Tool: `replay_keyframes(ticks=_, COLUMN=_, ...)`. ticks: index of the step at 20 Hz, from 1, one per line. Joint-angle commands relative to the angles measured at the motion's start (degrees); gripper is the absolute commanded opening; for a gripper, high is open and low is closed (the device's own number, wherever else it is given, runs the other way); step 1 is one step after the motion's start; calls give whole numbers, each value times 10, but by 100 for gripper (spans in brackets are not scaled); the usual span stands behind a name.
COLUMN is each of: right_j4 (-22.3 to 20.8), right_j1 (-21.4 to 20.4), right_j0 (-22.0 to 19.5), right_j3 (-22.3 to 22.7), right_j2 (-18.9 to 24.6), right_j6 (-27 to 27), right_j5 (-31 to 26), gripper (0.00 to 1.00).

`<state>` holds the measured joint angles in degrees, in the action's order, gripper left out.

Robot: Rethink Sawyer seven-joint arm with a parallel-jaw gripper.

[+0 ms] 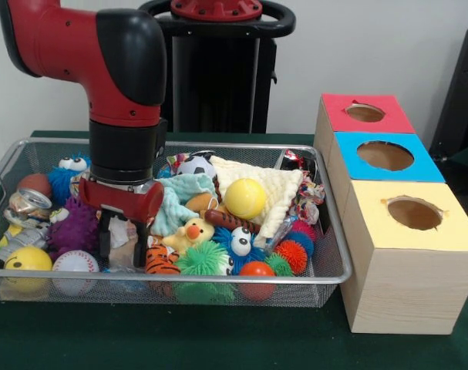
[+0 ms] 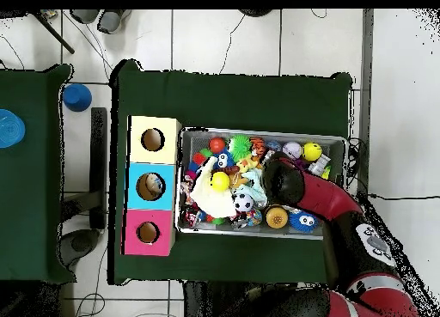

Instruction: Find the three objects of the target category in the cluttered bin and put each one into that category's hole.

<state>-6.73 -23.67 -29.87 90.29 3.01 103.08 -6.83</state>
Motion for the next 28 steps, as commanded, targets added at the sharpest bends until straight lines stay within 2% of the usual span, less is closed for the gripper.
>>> replay_keyframes(ticks=1, right_j4=21, right_j1=63, right_j0=7, right_j3=0, right_j2=-2, right_j6=102, right_j5=12, gripper=100)
replay_keyframes(ticks=7, right_j4=32, right_j1=64, right_j0=9, right_j3=11, right_j2=-1, right_j6=112, right_j5=45, gripper=100)
replay_keyframes(ticks=14, right_j4=10, right_j1=51, right_j0=-17, right_j3=35, right_j2=41, right_j6=108, right_j5=105, gripper=100)
replay_keyframes(ticks=18, right_j4=11, right_j1=52, right_j0=-26, right_j3=45, right_j2=52, right_j6=119, right_j5=127, gripper=100)
replay_keyframes(ticks=26, right_j4=4, right_j1=81, right_j0=-21, right_j3=66, right_j2=29, right_j6=138, right_j5=217, gripper=100)
replay_keyframes(ticks=28, right_j4=7, right_j1=82, right_j0=-22, right_j3=70, right_j2=30, right_j6=138, right_j5=224, gripper=100)
